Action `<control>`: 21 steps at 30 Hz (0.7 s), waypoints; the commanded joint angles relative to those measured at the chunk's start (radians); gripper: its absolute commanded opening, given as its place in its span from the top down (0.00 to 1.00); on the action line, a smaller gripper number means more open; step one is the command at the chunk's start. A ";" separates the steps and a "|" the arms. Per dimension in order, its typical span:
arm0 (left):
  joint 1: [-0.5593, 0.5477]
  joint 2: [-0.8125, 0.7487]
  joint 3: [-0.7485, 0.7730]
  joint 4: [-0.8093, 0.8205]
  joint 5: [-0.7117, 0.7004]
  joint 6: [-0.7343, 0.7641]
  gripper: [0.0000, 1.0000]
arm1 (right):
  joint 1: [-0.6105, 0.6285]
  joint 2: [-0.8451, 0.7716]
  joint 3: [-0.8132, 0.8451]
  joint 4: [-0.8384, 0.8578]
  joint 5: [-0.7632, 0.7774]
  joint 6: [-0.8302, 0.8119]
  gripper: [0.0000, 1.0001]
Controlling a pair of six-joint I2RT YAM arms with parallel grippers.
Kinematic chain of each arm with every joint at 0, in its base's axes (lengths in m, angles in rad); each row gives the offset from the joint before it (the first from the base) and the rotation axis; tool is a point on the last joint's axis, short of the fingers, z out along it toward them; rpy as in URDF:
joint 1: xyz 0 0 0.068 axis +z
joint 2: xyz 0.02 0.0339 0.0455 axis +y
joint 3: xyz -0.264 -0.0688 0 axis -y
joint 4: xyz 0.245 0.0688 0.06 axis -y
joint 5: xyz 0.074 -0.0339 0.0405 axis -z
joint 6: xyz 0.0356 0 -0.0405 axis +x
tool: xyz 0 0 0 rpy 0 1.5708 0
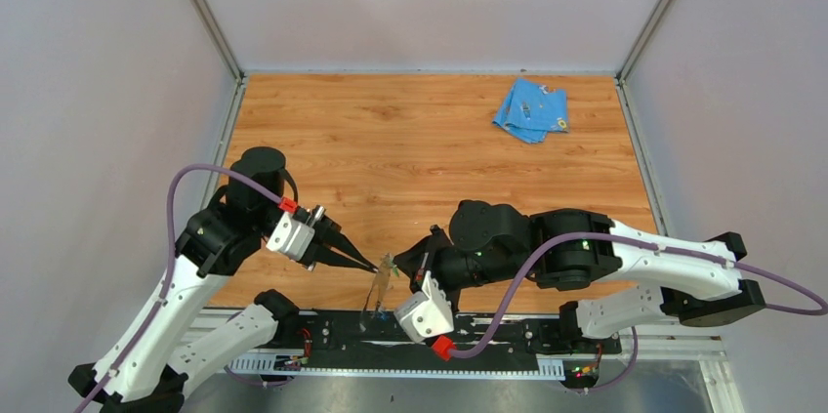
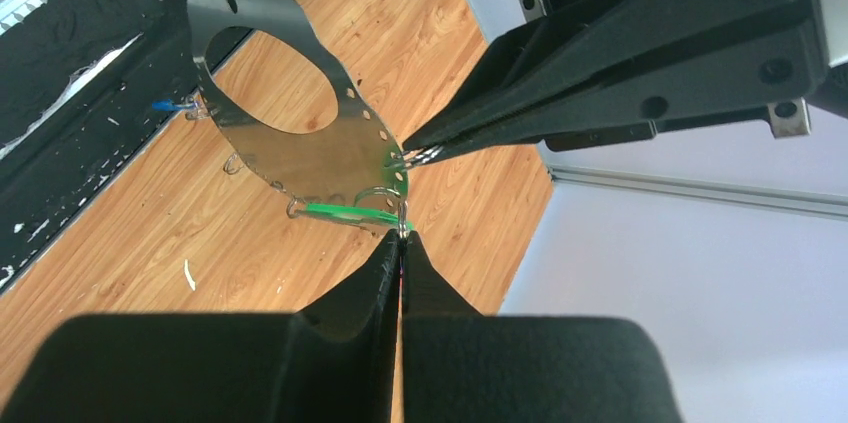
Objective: Put the keys on the keyring
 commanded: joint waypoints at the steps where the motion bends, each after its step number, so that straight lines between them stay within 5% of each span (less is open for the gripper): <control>1: -0.006 0.045 0.054 0.012 0.112 -0.058 1.00 | 0.013 -0.022 -0.020 -0.020 -0.013 -0.011 1.00; 21: -0.010 0.078 0.052 0.009 0.122 -0.090 1.00 | 0.013 -0.036 -0.030 0.031 -0.055 0.004 1.00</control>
